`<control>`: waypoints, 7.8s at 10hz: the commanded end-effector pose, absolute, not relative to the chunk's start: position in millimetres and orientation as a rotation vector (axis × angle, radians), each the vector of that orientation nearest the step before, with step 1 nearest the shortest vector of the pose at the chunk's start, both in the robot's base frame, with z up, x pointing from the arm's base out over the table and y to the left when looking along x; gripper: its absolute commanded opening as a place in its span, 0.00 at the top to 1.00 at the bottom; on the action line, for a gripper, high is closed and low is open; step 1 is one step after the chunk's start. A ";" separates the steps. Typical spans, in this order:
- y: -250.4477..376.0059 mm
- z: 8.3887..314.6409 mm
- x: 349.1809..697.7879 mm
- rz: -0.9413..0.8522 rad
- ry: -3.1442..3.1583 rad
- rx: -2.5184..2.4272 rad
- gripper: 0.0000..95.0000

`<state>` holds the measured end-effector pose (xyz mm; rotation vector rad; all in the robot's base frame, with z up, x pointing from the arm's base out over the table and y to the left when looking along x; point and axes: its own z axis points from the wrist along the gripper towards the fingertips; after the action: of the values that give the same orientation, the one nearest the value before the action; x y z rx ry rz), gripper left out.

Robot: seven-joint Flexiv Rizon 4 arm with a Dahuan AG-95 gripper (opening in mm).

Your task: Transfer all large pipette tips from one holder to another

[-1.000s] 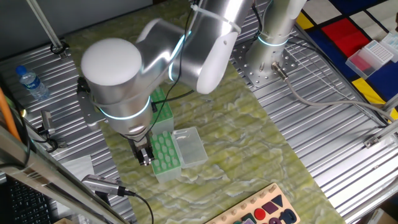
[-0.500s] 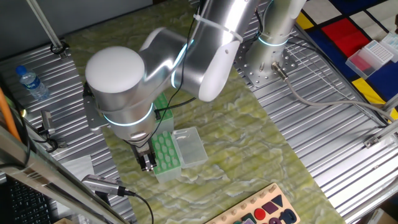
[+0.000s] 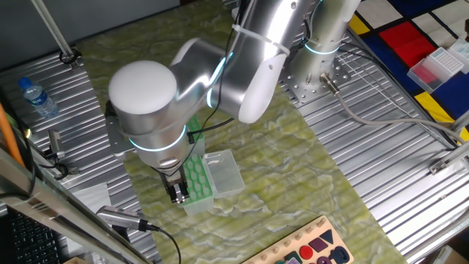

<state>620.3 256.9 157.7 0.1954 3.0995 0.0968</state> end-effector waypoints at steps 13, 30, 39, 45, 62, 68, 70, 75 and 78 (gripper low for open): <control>259.1 150.7 611.8 0.078 3.136 0.207 0.80; 252.8 210.2 610.1 0.057 3.186 0.112 1.00; 245.3 266.9 606.5 0.067 3.247 0.060 1.00; 235.4 279.0 601.7 0.066 3.280 0.011 1.00; 192.9 304.4 591.1 0.080 3.364 -0.207 1.00; 141.4 303.7 561.6 -0.077 3.368 -0.645 1.00; 117.6 304.7 545.9 -0.160 3.338 -0.856 1.00; 79.2 295.9 528.0 -0.225 3.287 -1.048 1.00; 65.4 288.3 525.1 -0.229 3.254 -1.093 1.00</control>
<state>523.9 64.4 287.3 -1.0916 3.2514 -0.2287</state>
